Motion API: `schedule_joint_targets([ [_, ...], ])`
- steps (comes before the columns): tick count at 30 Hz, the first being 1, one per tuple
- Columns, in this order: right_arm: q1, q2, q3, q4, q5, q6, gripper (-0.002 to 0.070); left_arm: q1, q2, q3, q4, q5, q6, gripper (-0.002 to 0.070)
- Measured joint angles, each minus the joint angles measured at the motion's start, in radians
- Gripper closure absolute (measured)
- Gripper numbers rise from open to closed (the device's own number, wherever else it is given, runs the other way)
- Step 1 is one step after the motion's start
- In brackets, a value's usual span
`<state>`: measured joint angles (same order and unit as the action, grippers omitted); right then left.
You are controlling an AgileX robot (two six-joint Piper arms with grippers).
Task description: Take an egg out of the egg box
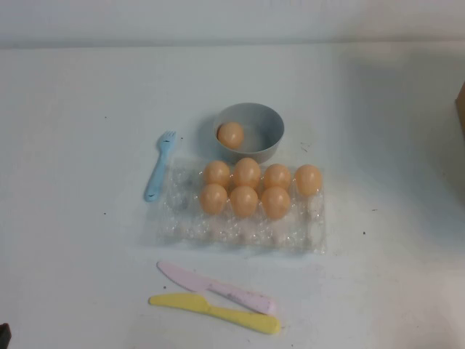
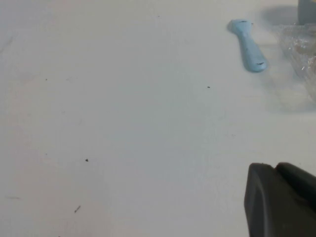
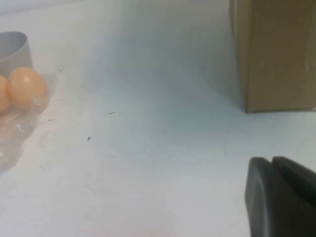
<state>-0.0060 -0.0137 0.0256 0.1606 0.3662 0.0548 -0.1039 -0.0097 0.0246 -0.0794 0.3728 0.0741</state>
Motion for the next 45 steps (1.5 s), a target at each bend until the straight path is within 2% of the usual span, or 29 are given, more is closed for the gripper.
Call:
schedule_joint_targets([
  [10, 0.0, 0.0, 0.0, 0.173, -0.002, 0.0, 0.0694, 0.0, 0.0, 0.0, 0.0, 0.0, 0.0, 0.0678],
  [12, 0.0, 0.0, 0.0, 0.3, -0.021, 0.0, 0.0694, 0.0, 0.0, 0.0, 0.0, 0.0, 0.0, 0.0678],
  [16, 0.0, 0.0, 0.0, 0.749, -0.097, 0.003, 0.0694, 0.0, 0.0, 0.0, 0.0, 0.0, 0.0, 0.0678],
  [18, 0.0, 0.0, 0.0, 0.89, -0.135, 0.001, 0.0694, 0.0, 0.0, 0.0, 0.0, 0.0, 0.0, 0.0678],
  [20, 0.0, 0.0, 0.0, 0.942, -0.154, 0.001, 0.0694, 0.0, 0.0, 0.0, 0.0, 0.0, 0.0, 0.0678],
  [33, 0.0, 0.0, 0.0, 0.911, -0.028, -0.164, 0.0694, 0.0, 0.0, 0.0, 0.0, 0.0, 0.0, 0.0678],
  [36, 0.0, 0.012, -0.017, 0.841, 0.046, -0.178, 0.0694, 0.0, 0.0, 0.0, 0.0, 0.0, 0.0, 0.0678],
  [41, 0.0, 0.222, -0.232, 0.626, 0.227, -0.18, 0.0694, 0.0, 0.0, 0.0, 0.0, 0.0, 0.0, 0.0678],
  [45, 0.0, 0.399, -0.41, 0.505, 0.238, -0.18, 0.0694, 0.0, 0.0, 0.0, 0.0, 0.0, 0.0, 0.0678],
])
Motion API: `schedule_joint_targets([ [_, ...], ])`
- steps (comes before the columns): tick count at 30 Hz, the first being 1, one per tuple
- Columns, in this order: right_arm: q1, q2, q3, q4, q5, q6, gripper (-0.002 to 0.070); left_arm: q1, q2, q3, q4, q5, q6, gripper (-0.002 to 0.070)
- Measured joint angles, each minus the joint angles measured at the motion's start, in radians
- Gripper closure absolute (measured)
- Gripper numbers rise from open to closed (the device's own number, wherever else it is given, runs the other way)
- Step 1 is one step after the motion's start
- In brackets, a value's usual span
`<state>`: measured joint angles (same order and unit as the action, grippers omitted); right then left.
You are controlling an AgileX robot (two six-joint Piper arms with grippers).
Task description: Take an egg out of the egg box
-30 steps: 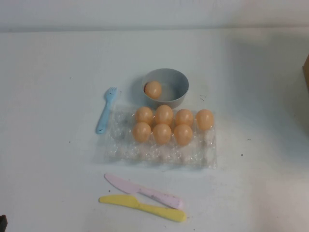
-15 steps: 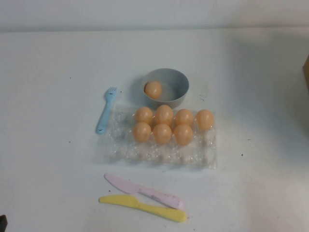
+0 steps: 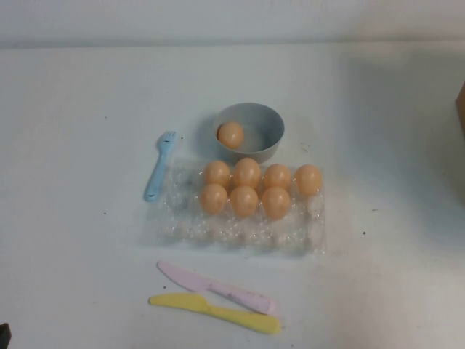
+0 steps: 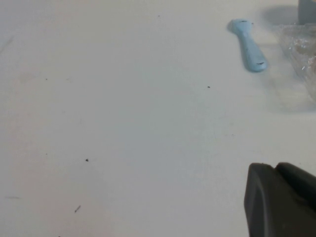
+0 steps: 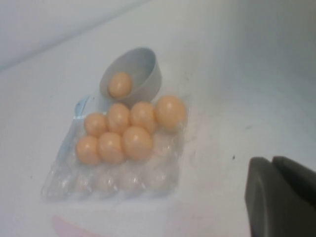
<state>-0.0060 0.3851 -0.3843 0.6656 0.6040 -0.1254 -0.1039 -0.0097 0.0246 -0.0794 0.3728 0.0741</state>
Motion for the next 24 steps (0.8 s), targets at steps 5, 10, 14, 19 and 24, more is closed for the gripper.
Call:
schedule_joint_targets([
  [5, 0.0, 0.148, -0.141, -0.034, 0.001, -0.077, 0.0694, 0.0, 0.0, 0.0, 0.0, 0.0, 0.0, 0.0678],
  [10, 0.0, 0.345, -0.327, -0.099, 0.232, -0.256, 0.0694, 0.0, 0.0, 0.0, 0.0, 0.0, 0.0, 0.0678],
  [14, 0.0, 0.54, -0.541, -0.19, 0.422, -0.287, 0.0694, 0.0, 0.0, 0.0, 0.0, 0.0, 0.0, 0.0678],
  [19, 0.038, 0.731, -0.732, -0.23, 0.556, -0.307, 0.0694, 0.0, 0.0, 0.0, 0.0, 0.0, 0.0, 0.0678],
  [24, 0.173, 0.921, -0.9, -0.32, 0.619, -0.312, 0.0694, 0.0, 0.0, 0.0, 0.0, 0.0, 0.0, 0.0678],
])
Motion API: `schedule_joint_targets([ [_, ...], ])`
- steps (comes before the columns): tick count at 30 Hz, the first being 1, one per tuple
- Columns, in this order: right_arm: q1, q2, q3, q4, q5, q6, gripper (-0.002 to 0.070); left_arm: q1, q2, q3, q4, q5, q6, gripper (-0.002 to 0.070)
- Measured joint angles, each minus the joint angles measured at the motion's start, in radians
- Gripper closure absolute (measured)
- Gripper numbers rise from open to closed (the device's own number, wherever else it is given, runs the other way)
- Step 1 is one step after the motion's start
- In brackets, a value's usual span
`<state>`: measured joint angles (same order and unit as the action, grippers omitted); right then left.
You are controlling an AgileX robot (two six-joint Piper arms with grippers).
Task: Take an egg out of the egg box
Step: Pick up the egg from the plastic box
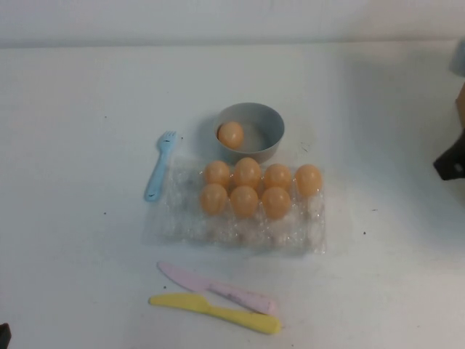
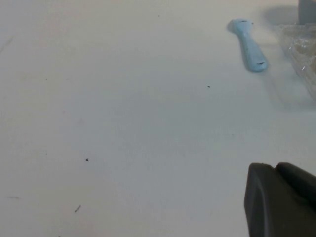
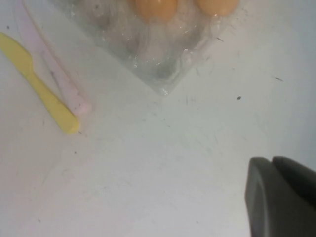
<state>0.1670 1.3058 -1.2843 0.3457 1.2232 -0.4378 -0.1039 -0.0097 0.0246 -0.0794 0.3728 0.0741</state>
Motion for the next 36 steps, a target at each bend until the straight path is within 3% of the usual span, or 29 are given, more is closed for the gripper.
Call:
schedule_joint_targets([
  [4, 0.113, 0.154, -0.118, -0.065, 0.01, 0.0, 0.0691, 0.0, 0.0, 0.0, 0.0, 0.0, 0.0, 0.0678],
  [7, 0.176, 0.277, -0.228, -0.084, 0.012, -0.002, 0.0643, 0.0, 0.0, 0.0, 0.0, 0.0, 0.0, 0.0678],
  [9, 0.202, 0.351, -0.305, -0.086, 0.014, -0.017, 0.0568, 0.0, 0.0, 0.0, 0.0, 0.0, 0.0, 0.0678],
  [13, 0.263, 0.486, -0.436, -0.107, 0.012, -0.126, 0.0339, 0.0, 0.0, 0.0, 0.0, 0.0, 0.0, 0.0678],
  [16, 0.33, 0.565, -0.507, -0.164, 0.012, -0.237, 0.0254, 0.0, 0.0, 0.0, 0.0, 0.0, 0.0, 0.0678],
  [23, 0.423, 0.694, -0.585, -0.195, 0.012, -0.36, 0.0232, 0.0, 0.0, 0.0, 0.0, 0.0, 0.0, 0.0678],
  [36, 0.43, 0.794, -0.594, -0.236, 0.011, -0.369, 0.025, 0.0, 0.0, 0.0, 0.0, 0.0, 0.001, 0.0678],
])
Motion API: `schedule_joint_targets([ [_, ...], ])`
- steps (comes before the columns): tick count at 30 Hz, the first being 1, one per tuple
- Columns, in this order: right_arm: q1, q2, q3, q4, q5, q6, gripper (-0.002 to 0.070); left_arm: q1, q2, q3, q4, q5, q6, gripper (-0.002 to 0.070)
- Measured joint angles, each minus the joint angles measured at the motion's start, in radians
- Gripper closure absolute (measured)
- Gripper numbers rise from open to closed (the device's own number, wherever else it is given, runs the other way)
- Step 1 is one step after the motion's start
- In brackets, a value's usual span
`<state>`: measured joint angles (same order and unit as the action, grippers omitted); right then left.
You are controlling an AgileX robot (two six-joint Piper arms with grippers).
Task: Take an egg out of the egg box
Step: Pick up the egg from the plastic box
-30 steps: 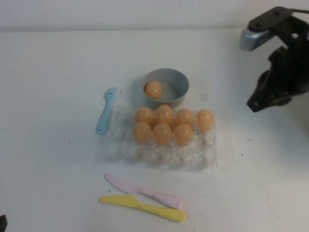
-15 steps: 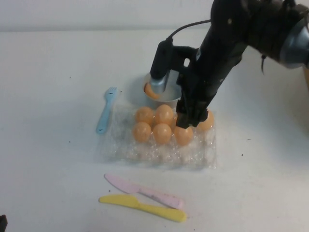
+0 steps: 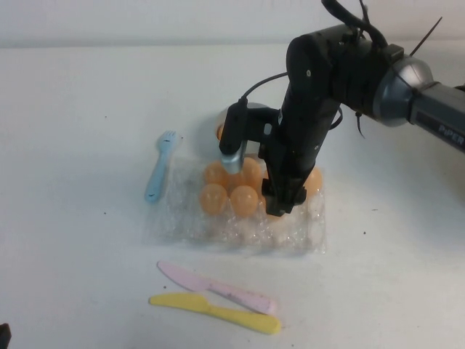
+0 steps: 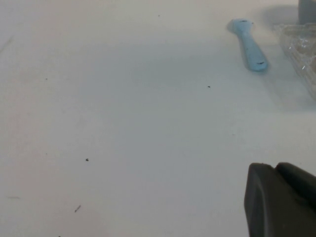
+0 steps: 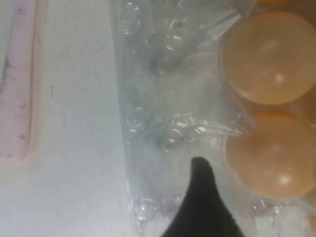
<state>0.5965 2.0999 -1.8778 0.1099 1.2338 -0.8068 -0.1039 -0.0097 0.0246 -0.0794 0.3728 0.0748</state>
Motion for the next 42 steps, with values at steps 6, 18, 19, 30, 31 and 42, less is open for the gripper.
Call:
schedule_joint_targets([
  [6, 0.0, 0.024, 0.0, -0.013, -0.007, 0.0, 0.0251, 0.0, 0.0, 0.0, 0.0, 0.0, 0.0, 0.0678],
  [18, 0.0, 0.047, 0.0, -0.02, -0.057, 0.014, 0.0285, 0.0, 0.0, 0.0, 0.0, 0.0, 0.002, 0.0678],
  [19, 0.0, 0.047, 0.0, -0.02, -0.061, 0.014, 0.0286, 0.0, 0.0, 0.0, 0.0, 0.0, 0.002, 0.0678],
  [30, 0.0, 0.058, 0.0, -0.02, -0.071, 0.02, 0.0284, 0.0, 0.0, 0.0, 0.0, 0.0, 0.002, 0.0678],
  [31, 0.0, 0.058, 0.0, -0.02, -0.071, 0.02, 0.0279, 0.0, 0.0, 0.0, 0.0, 0.0, 0.002, 0.0678],
  [42, 0.0, 0.058, 0.0, -0.02, -0.072, 0.022, 0.0383, 0.0, 0.0, 0.0, 0.0, 0.0, 0.002, 0.0678],
])
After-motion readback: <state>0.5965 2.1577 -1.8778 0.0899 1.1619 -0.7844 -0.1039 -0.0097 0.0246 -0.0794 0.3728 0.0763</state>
